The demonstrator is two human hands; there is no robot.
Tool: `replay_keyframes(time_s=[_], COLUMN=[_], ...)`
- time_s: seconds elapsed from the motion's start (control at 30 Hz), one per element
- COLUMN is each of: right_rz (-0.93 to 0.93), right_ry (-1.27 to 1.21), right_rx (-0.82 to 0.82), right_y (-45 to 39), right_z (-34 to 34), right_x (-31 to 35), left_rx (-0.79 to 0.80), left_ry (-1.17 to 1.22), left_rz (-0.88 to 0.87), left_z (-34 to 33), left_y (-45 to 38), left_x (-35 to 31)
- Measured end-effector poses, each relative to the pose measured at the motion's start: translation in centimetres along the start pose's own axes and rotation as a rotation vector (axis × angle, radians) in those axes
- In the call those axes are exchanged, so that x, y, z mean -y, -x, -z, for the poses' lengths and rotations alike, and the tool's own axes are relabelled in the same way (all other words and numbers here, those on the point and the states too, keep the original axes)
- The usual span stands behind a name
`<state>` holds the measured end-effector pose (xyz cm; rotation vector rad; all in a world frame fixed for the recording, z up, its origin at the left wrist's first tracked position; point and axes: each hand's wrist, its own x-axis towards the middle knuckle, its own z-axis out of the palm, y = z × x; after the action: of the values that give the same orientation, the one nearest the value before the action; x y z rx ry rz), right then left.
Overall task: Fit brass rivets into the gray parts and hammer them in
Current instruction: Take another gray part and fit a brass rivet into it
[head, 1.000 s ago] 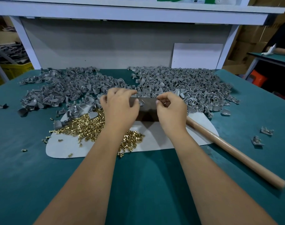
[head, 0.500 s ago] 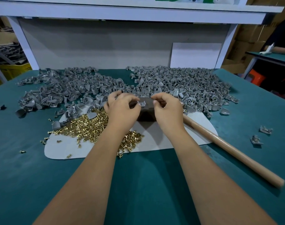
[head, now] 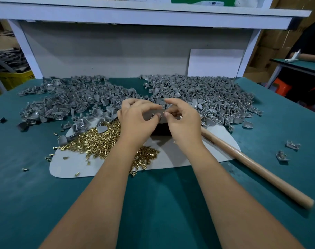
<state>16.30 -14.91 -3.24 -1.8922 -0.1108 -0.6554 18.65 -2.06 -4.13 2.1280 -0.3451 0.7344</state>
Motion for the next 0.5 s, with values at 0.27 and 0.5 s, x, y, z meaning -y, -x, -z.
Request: replay_keyframes(time_s=[0.27, 0.5], right_rz=[-0.098, -0.117], right_ry=[-0.129, -0.054], right_rx=[-0.014, -0.047], right_y=[0.07, 0.05], right_z=[-0.23, -0.63], right_x=[0.04, -0.48], left_rx=[-0.004, 0.001], left_ry=[0.011, 0.003], left_rz=[-0.078, -0.060], left_z=[0.23, -0.09], left_y=[0.13, 0.16], left_x=[-0.24, -0.20])
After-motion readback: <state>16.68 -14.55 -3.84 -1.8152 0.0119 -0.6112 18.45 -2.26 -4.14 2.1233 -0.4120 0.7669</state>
